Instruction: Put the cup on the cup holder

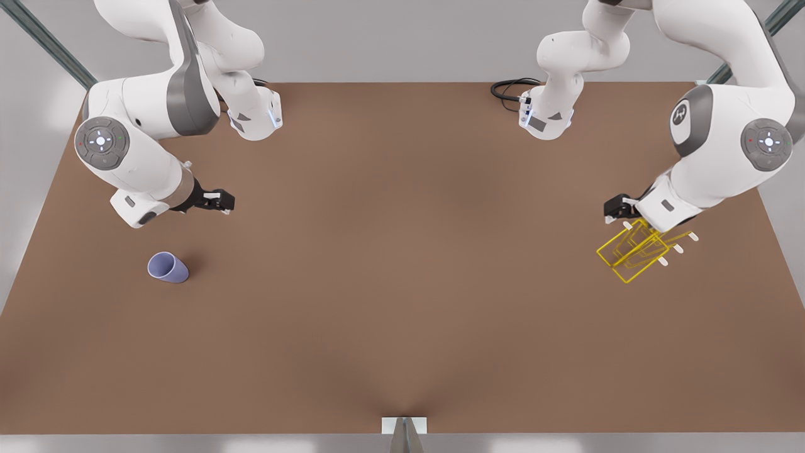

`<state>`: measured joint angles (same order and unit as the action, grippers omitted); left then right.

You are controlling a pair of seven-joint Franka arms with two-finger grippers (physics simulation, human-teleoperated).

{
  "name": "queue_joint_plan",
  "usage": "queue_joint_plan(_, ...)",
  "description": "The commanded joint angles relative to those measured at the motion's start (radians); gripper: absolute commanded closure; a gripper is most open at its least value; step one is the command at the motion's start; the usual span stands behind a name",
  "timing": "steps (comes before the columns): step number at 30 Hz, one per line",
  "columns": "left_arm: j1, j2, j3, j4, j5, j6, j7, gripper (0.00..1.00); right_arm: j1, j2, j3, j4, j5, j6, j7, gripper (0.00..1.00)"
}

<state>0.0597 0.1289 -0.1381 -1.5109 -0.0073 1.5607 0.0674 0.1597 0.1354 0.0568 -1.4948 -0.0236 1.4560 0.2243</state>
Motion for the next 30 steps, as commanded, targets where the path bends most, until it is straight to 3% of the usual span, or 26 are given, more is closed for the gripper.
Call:
queue_joint_plan(1, 0.006, 0.001, 0.005, 0.021, 0.000, -0.011, -0.001, 0.00, 0.000, 0.000, 0.000, 0.001, 0.002, -0.002, 0.006, 0.00)
queue_joint_plan(4, 0.006, 0.001, 0.005, 0.058, 0.004, -0.011, -0.001, 0.00, 0.000, 0.006, -0.002, 0.007, -0.009, 0.001, -0.013, 0.00)
queue_joint_plan(7, 0.006, 0.000, 0.005, 0.060, 0.004, -0.011, -0.001, 0.00, -0.014, 0.176, -0.170, 0.022, 0.024, 0.116, -0.434, 0.00)
queue_joint_plan(9, 0.006, 0.001, 0.005, 0.058, 0.004, -0.016, 0.000, 0.00, -0.019, 0.250, -0.226, 0.025, 0.017, 0.254, -0.557, 0.00)
queue_joint_plan(13, 0.005, 0.000, 0.005, 0.058, 0.004, -0.066, -0.001, 0.00, -0.032, 0.273, -0.236, -0.096, 0.027, 0.588, -0.588, 0.00)
queue_joint_plan(17, 0.002, 0.000, 0.005, 0.058, 0.003, -0.149, -0.003, 0.00, -0.032, 0.259, -0.269, -0.245, 0.064, 0.715, -0.614, 0.00)
queue_joint_plan(22, 0.000, -0.002, 0.003, 0.063, 0.006, -0.175, 0.006, 0.00, -0.054, 0.259, -0.295, -0.285, 0.100, 0.785, -0.729, 0.00)
queue_joint_plan(26, 0.008, -0.002, 0.014, 0.061, 0.003, -0.183, 0.006, 0.00, -0.063, 0.181, -0.298, -0.479, 0.100, 0.865, -0.729, 0.00)
queue_joint_plan(30, 0.006, -0.002, 0.015, 0.063, 0.001, -0.191, 0.003, 0.00, -0.083, 0.184, -0.327, -0.484, 0.093, 0.868, -0.752, 0.00)
